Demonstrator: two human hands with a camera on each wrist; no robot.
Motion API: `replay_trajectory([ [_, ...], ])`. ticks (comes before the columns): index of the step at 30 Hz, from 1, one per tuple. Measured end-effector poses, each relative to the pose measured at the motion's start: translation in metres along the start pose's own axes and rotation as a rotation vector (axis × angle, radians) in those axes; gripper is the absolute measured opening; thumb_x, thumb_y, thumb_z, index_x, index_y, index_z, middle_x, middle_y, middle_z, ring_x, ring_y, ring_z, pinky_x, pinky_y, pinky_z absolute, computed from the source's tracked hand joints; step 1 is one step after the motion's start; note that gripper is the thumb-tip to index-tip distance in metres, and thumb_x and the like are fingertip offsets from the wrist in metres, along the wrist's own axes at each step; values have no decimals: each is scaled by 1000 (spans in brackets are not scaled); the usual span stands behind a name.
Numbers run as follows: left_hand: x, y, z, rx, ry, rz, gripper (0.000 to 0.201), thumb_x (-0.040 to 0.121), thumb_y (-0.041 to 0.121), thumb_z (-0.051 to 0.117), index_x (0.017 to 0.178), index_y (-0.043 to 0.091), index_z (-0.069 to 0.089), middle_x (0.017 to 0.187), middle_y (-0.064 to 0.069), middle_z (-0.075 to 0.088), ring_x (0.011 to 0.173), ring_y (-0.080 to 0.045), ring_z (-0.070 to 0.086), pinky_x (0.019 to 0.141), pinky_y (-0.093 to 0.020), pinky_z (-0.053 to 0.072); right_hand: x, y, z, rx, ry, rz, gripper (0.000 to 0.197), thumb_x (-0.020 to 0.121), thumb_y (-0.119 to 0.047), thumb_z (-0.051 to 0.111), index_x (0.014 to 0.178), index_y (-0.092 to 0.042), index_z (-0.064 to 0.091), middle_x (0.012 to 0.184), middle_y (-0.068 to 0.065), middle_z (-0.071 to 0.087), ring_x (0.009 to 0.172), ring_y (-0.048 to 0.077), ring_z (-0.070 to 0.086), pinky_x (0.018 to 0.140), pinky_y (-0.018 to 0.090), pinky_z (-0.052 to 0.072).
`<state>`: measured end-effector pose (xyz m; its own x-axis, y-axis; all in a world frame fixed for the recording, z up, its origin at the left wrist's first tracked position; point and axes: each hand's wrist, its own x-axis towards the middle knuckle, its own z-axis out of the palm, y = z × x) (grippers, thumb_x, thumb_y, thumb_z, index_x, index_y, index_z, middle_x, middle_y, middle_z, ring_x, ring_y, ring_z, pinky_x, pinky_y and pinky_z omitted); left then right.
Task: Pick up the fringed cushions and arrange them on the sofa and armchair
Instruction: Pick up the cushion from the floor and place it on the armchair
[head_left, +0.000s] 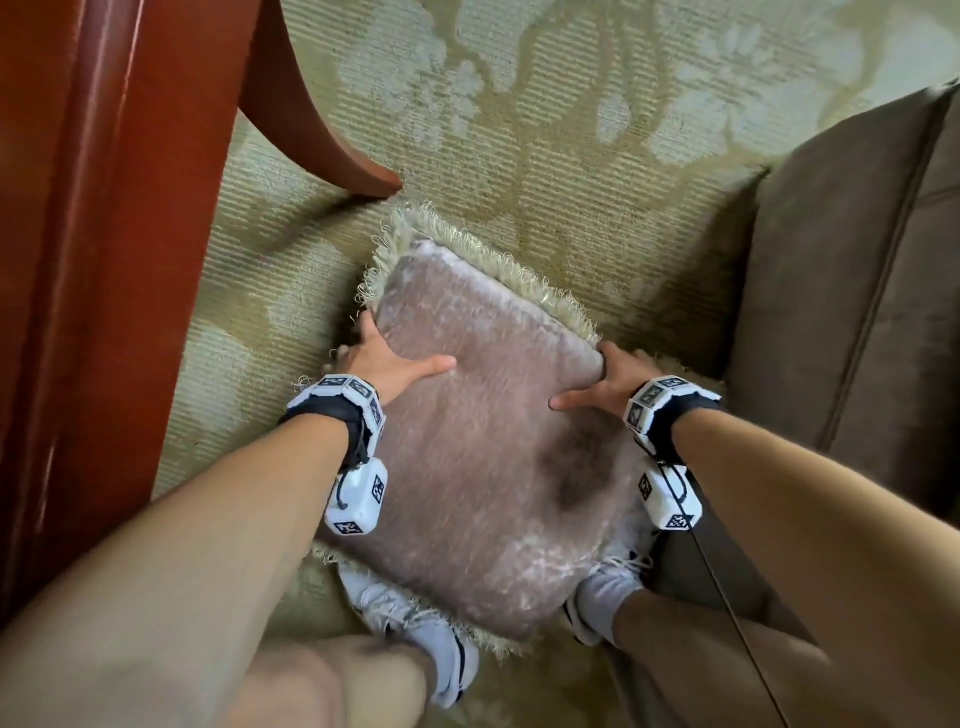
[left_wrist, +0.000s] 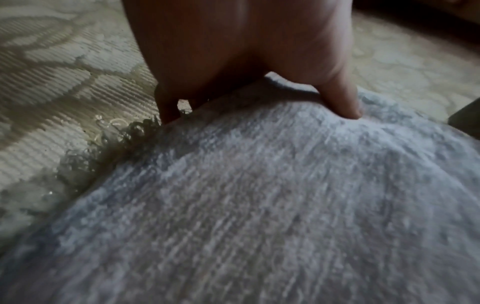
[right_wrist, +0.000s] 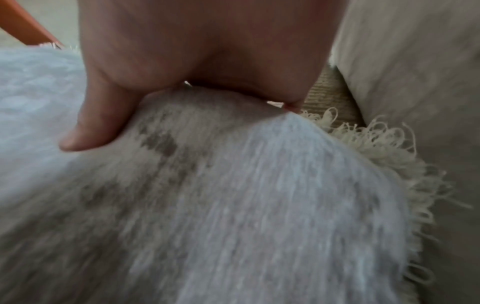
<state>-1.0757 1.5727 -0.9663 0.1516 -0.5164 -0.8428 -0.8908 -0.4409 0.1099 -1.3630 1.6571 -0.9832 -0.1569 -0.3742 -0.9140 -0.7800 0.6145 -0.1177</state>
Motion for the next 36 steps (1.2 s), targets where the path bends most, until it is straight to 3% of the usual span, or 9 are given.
replay_trajectory([
  [2, -20, 2, -3, 50, 14, 7, 146, 39, 90, 68, 153, 22, 6, 150, -21, 35, 137, -38, 36, 111, -53, 32, -20, 3, -1, -135, 64, -18, 96, 52, -85, 68, 120, -21, 47, 123, 6, 58, 125, 29, 44, 104, 46, 29],
  [4, -39, 3, -10, 69, 23, 22, 140, 49, 83, 72, 153, 15, 8, 148, -20, 39, 135, -38, 39, 109, -48, 36, -39, 5, 0, -239, 100, -45, 87, 52, -90, 62, 103, -22, 45, 113, 3, 61, 118, 26, 49, 100, 46, 27],
  [6, -60, 1, -16, 112, 28, 38, 138, 54, 81, 71, 154, 12, 4, 148, -20, 40, 135, -40, 38, 109, -47, 34, -55, 6, 4, -258, 91, -54, 85, 53, -88, 64, 100, -21, 43, 110, 5, 63, 112, 28, 55, 97, 43, 34],
  [8, -83, -3, -21, 156, 22, 40, 138, 57, 81, 69, 154, 11, 0, 148, -19, 41, 136, -41, 36, 109, -46, 32, -72, 5, 6, -262, 56, -48, 86, 53, -87, 67, 102, -19, 46, 105, 6, 66, 103, 31, 61, 82, 37, 44],
  [10, -105, -8, -23, 172, 19, 31, 138, 58, 82, 67, 154, 10, -1, 147, -19, 43, 136, -41, 35, 109, -47, 32, -91, 4, 7, -297, 28, -63, 81, 55, -86, 67, 99, -20, 50, 94, 2, 65, 96, 29, 63, 72, 32, 41],
  [17, -169, -8, -33, 241, 70, 73, 137, 58, 86, 61, 154, 7, 4, 140, -20, 51, 129, -37, 47, 108, -47, 33, -150, 10, 9, -295, 23, -74, 69, 61, -84, 65, 66, -16, 54, 64, -2, 55, 66, 23, 55, 60, 30, 39],
  [27, -263, 34, -87, 156, 180, 212, 130, 57, 83, 67, 150, 9, 15, 136, -16, 55, 122, -36, 54, 102, -44, 41, -250, 14, -71, -244, 164, -83, 69, 56, -84, 67, 63, -17, 54, 65, 2, 55, 67, 28, 56, 59, 30, 39],
  [32, -329, 67, -115, 115, 192, 243, 133, 57, 84, 66, 153, 9, 12, 141, -17, 50, 126, -37, 51, 106, -47, 40, -320, 22, -127, -246, 235, -70, 70, 55, -85, 68, 61, -17, 54, 64, 2, 54, 66, 28, 56, 59, 30, 40],
  [36, -383, 97, -148, 101, 231, 262, 132, 53, 88, 63, 150, 9, 22, 139, -15, 53, 124, -36, 53, 105, -46, 42, -379, 24, -184, -253, 283, -97, 70, 55, -85, 68, 59, -16, 56, 61, 2, 56, 59, 24, 55, 55, 28, 40],
])
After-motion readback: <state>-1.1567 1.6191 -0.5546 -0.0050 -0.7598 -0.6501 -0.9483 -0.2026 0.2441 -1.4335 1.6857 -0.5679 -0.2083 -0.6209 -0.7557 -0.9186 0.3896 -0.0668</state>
